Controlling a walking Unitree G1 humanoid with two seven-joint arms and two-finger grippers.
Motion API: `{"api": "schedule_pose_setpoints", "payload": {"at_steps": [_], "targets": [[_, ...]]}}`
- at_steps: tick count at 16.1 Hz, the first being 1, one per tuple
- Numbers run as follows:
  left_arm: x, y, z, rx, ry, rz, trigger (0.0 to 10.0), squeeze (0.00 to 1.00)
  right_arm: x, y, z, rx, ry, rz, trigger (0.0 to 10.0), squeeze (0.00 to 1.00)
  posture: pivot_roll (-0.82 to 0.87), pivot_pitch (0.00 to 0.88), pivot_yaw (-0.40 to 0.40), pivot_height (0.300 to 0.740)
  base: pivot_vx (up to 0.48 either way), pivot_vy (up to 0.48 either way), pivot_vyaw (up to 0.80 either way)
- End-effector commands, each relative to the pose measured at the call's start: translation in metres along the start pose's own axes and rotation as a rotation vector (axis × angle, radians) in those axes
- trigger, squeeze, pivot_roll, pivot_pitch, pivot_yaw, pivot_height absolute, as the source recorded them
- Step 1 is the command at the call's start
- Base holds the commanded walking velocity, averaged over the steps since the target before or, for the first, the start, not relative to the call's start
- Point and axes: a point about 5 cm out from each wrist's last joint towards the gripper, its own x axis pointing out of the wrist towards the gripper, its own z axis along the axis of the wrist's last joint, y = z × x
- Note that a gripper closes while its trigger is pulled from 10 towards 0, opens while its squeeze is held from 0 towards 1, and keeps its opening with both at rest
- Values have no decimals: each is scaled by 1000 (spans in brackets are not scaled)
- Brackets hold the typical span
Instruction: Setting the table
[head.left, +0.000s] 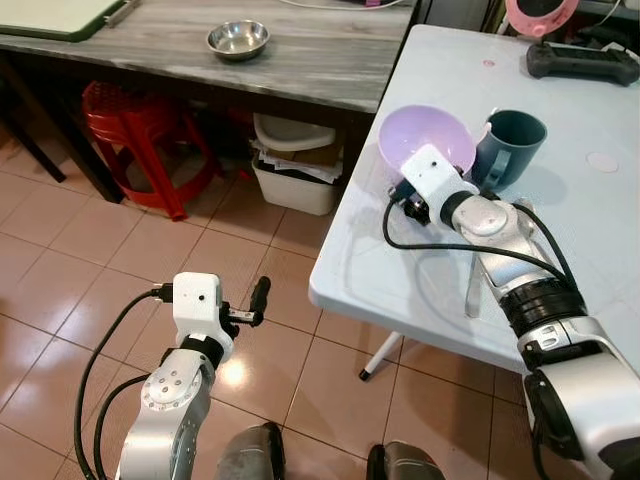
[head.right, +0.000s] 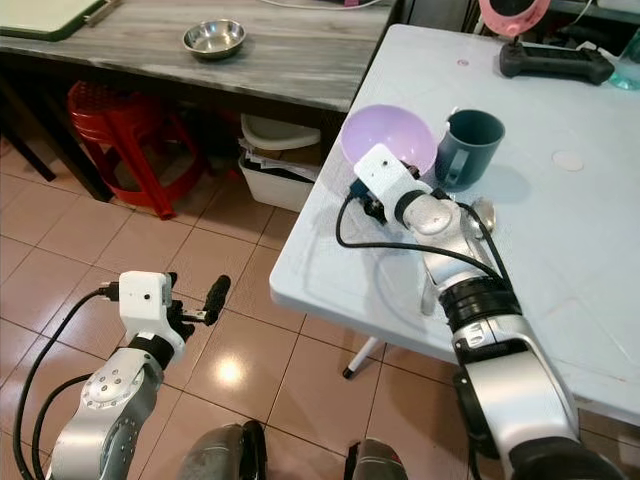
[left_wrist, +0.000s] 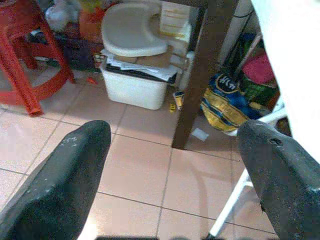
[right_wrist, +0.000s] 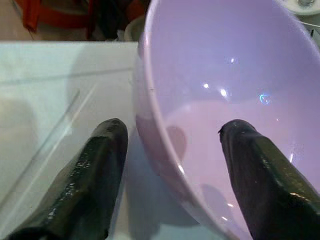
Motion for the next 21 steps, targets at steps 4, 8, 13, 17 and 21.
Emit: {"api": "schedule_pose_setpoints", "payload": {"at_steps": [4, 8, 13, 17, 21], "targets": [[-1, -6, 7, -33, -45, -98, 10000, 0, -3, -11, -3, -72, 11, -22, 0, 0, 23, 156, 45, 740, 0, 0, 0], [-3, -15, 15, -95, -99, -183, 10000, 0, -6, -21, -4, -149, 6, -54, 0, 0, 19, 149, 36, 740, 0, 0, 0], [2, -19, 16, -101, -111, -204, 10000, 0, -5, -20, -3, -163, -9, -48, 0, 0, 15, 133, 32, 740, 0, 0, 0], [1, -23, 20, -127, -142, -257, 10000, 0, -7, -19, -5, -166, -24, -53, 0, 0, 15, 116, 27, 740, 0, 0, 0], [10, -15, 17, -97, -120, -172, 10000, 0, -10, -3, 4, -129, -153, -69, 0, 0, 17, 87, 18, 740, 0, 0, 0]]}}
